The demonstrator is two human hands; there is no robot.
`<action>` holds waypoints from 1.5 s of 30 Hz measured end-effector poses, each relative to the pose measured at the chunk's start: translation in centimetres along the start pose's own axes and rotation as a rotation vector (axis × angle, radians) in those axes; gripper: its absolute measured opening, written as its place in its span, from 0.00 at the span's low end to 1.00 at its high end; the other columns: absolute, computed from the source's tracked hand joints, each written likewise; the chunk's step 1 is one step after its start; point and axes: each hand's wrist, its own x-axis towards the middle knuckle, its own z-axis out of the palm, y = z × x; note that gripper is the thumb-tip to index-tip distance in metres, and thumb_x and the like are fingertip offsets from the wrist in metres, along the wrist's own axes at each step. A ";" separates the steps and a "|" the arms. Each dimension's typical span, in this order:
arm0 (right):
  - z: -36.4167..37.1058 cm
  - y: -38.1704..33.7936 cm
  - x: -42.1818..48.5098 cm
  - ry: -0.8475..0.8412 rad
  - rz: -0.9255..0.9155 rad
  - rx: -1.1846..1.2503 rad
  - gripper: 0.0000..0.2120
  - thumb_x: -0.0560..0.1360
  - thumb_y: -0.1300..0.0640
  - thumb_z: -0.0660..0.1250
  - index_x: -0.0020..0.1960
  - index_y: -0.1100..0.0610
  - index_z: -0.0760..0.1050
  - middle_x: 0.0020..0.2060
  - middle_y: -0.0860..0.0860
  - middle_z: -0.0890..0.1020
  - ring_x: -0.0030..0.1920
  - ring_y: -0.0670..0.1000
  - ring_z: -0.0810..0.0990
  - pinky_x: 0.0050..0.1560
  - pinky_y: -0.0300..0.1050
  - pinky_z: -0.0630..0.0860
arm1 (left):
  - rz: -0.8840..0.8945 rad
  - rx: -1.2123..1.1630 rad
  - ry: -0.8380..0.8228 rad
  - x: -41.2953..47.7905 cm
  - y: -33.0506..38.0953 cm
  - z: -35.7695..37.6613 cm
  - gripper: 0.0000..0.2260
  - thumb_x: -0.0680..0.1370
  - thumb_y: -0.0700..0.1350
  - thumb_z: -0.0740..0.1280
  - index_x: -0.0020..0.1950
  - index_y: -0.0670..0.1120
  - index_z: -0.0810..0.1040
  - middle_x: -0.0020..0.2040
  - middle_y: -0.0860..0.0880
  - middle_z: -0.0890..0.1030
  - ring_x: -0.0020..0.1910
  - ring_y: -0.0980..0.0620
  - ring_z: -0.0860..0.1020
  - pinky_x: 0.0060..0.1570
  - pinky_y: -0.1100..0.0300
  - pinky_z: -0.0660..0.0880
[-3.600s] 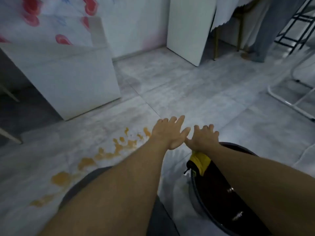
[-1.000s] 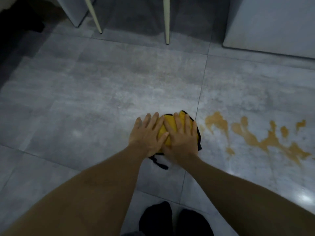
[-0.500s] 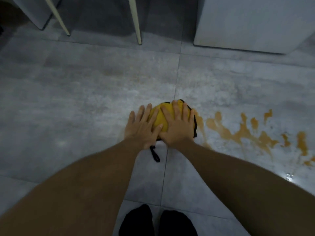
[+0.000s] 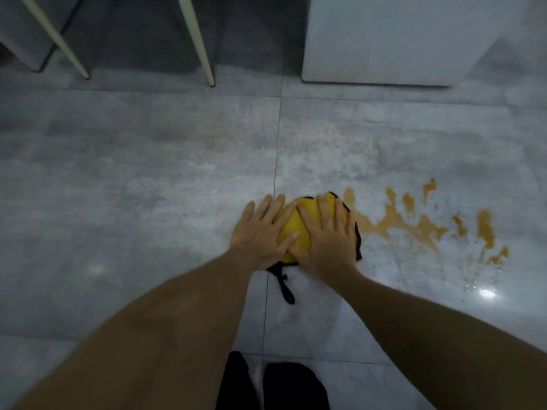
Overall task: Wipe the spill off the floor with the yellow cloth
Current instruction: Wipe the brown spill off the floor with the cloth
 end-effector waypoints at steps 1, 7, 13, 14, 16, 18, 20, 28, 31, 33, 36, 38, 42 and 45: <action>-0.2 0.7 -1.7 -0.014 0.022 -0.021 0.39 0.76 0.27 0.53 0.82 0.42 0.57 0.83 0.56 0.56 0.81 0.68 0.51 0.77 0.73 0.50 | 0.017 0.002 -0.018 -0.3 0.8 0.1 0.32 0.81 0.65 0.40 0.81 0.53 0.36 0.82 0.50 0.39 0.81 0.46 0.41 0.77 0.43 0.42; -0.7 4.0 -6.8 -0.030 0.083 -0.037 0.42 0.74 0.24 0.55 0.82 0.42 0.57 0.83 0.56 0.55 0.82 0.67 0.50 0.77 0.74 0.51 | 0.086 0.010 -0.004 -0.8 5.1 0.4 0.31 0.81 0.64 0.40 0.80 0.54 0.36 0.82 0.50 0.39 0.80 0.47 0.40 0.77 0.44 0.41; -1.1 5.0 -3.0 0.035 0.070 -0.017 0.39 0.75 0.28 0.54 0.82 0.44 0.58 0.83 0.56 0.56 0.81 0.68 0.52 0.77 0.74 0.49 | 0.082 0.012 0.025 2.4 6.0 0.1 0.31 0.82 0.63 0.41 0.80 0.53 0.36 0.82 0.50 0.39 0.80 0.47 0.40 0.77 0.44 0.41; -1.1 5.4 -1.6 0.050 0.078 -0.002 0.37 0.76 0.30 0.54 0.82 0.43 0.58 0.83 0.56 0.55 0.81 0.68 0.51 0.77 0.74 0.49 | 0.074 -0.007 0.034 3.1 5.9 0.0 0.31 0.82 0.63 0.41 0.81 0.53 0.37 0.82 0.50 0.39 0.80 0.47 0.40 0.77 0.44 0.42; -1.3 6.2 1.7 0.054 0.095 0.020 0.37 0.75 0.32 0.53 0.82 0.43 0.57 0.84 0.55 0.54 0.82 0.67 0.49 0.77 0.74 0.48 | 0.057 -0.055 0.059 4.8 5.7 -0.5 0.30 0.82 0.63 0.42 0.81 0.53 0.38 0.82 0.50 0.39 0.80 0.47 0.40 0.77 0.44 0.42; -1.6 7.0 4.8 0.008 0.116 -0.015 0.39 0.73 0.31 0.48 0.83 0.41 0.53 0.84 0.55 0.49 0.82 0.67 0.45 0.77 0.73 0.45 | 0.051 -0.068 0.084 6.7 5.5 -1.2 0.30 0.83 0.62 0.42 0.82 0.52 0.40 0.82 0.50 0.40 0.80 0.47 0.40 0.77 0.44 0.42; -2.0 7.8 6.9 -0.027 0.134 -0.049 0.40 0.73 0.31 0.44 0.83 0.40 0.49 0.84 0.55 0.46 0.82 0.66 0.42 0.78 0.71 0.42 | 0.048 -0.058 0.097 8.6 5.4 -1.9 0.30 0.82 0.61 0.42 0.82 0.52 0.42 0.82 0.49 0.41 0.80 0.46 0.40 0.77 0.44 0.42; -2.3 8.8 5.7 -0.032 0.130 -0.023 0.38 0.76 0.34 0.49 0.83 0.41 0.48 0.84 0.54 0.45 0.82 0.66 0.42 0.78 0.71 0.41 | 0.089 -0.056 0.064 9.4 7.0 -2.6 0.33 0.81 0.64 0.40 0.81 0.50 0.39 0.82 0.49 0.41 0.80 0.48 0.40 0.77 0.44 0.42; -2.2 9.8 1.6 0.038 0.141 0.044 0.37 0.76 0.33 0.54 0.83 0.42 0.55 0.84 0.55 0.52 0.82 0.66 0.47 0.78 0.72 0.45 | 0.140 -0.011 0.024 7.8 8.3 -2.2 0.32 0.81 0.65 0.41 0.81 0.52 0.39 0.82 0.50 0.41 0.80 0.48 0.40 0.77 0.45 0.41; -1.9 10.4 -1.4 0.073 0.165 0.033 0.37 0.76 0.31 0.56 0.82 0.42 0.57 0.83 0.55 0.56 0.82 0.67 0.50 0.78 0.72 0.47 | 0.160 -0.003 -0.002 6.9 9.3 -1.6 0.31 0.81 0.65 0.41 0.81 0.55 0.39 0.82 0.50 0.41 0.80 0.47 0.41 0.77 0.45 0.41; -2.1 12.1 -6.0 0.059 0.210 -0.016 0.39 0.75 0.28 0.56 0.82 0.43 0.58 0.83 0.56 0.57 0.81 0.68 0.51 0.77 0.73 0.49 | 0.240 0.025 -0.017 5.3 12.3 -0.5 0.31 0.81 0.65 0.42 0.81 0.56 0.38 0.82 0.50 0.41 0.81 0.47 0.41 0.77 0.44 0.41; -2.2 13.1 -7.9 0.042 0.229 -0.020 0.39 0.75 0.27 0.55 0.82 0.43 0.58 0.83 0.56 0.56 0.81 0.68 0.51 0.77 0.74 0.50 | 0.265 0.021 -0.017 4.4 14.4 0.1 0.31 0.81 0.64 0.42 0.81 0.55 0.38 0.82 0.49 0.41 0.81 0.46 0.41 0.77 0.43 0.42; -2.2 14.0 -8.1 0.072 0.237 -0.013 0.36 0.76 0.33 0.57 0.81 0.44 0.60 0.83 0.57 0.57 0.81 0.68 0.52 0.76 0.74 0.52 | 0.244 -0.002 0.001 4.6 16.6 0.6 0.30 0.83 0.60 0.45 0.81 0.52 0.39 0.83 0.49 0.41 0.81 0.46 0.41 0.77 0.44 0.42; -2.3 15.3 -5.9 0.135 0.238 0.021 0.36 0.76 0.33 0.56 0.81 0.44 0.61 0.83 0.56 0.58 0.81 0.68 0.53 0.76 0.74 0.50 | 0.227 -0.015 0.038 6.7 16.7 -0.3 0.29 0.83 0.60 0.46 0.82 0.52 0.42 0.83 0.49 0.43 0.81 0.47 0.42 0.77 0.45 0.42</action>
